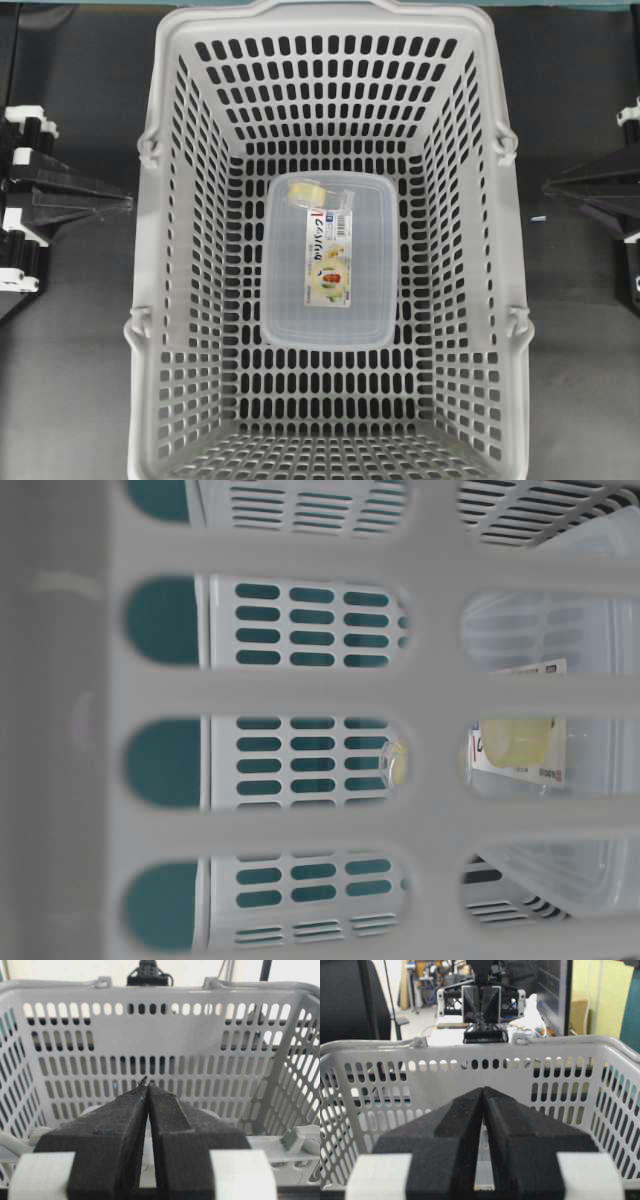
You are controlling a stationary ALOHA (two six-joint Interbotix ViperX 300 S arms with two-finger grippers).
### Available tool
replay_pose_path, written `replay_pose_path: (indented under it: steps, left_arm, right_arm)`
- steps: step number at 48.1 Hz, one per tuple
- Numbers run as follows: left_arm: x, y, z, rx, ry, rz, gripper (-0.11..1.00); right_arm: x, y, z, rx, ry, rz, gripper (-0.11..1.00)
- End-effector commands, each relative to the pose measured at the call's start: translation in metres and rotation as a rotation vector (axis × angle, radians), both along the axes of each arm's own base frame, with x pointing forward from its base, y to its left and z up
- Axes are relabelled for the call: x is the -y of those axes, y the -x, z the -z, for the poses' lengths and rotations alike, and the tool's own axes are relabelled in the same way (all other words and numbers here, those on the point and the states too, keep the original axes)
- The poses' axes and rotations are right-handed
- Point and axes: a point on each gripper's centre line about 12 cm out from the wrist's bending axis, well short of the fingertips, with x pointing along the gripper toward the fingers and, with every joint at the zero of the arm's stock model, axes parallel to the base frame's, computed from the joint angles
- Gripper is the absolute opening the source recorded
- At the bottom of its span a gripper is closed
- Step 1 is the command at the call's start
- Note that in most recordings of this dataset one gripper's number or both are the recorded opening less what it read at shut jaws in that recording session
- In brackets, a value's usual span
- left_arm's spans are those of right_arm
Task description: Pick up the cellophane tape from the shopping basket with the left arm.
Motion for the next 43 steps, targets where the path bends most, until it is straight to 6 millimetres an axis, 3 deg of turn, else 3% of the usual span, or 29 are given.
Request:
replay_pose_path:
  steps: [1, 10, 18, 29, 38, 43]
  left_arm:
    - [0.001, -0.007, -0.025, 0.009, -0.024, 0.005, 0.06]
    - [0.004, -0.020, -0.058, -0.101, -0.021, 0.019, 0.00]
    - [0.010, -0.041, -0.075, -0.217, -0.025, 0.039, 0.00]
    - [0.016, -0.094, -0.074, -0.422, -0.034, 0.046, 0.00]
    - [0.018, -0.142, -0.065, -0.576, -0.041, 0.041, 0.00]
    - [0.018, -0.165, -0.061, -0.677, -0.047, 0.036, 0.00]
  right_arm:
    - [0.001, -0.003, -0.006, 0.011, -0.003, 0.005, 0.01]
    - [0.001, 0.000, -0.004, -0.051, -0.006, 0.005, 0.01]
    - [-0.006, 0.005, -0.023, -0.051, 0.005, -0.029, 0.01]
    - [-0.007, 0.014, -0.033, -0.047, 0.007, -0.037, 0.01]
    - [-0.007, 0.014, -0.030, -0.081, 0.013, -0.037, 0.01]
    - [-0.007, 0.014, -0.028, -0.090, 0.014, -0.037, 0.09]
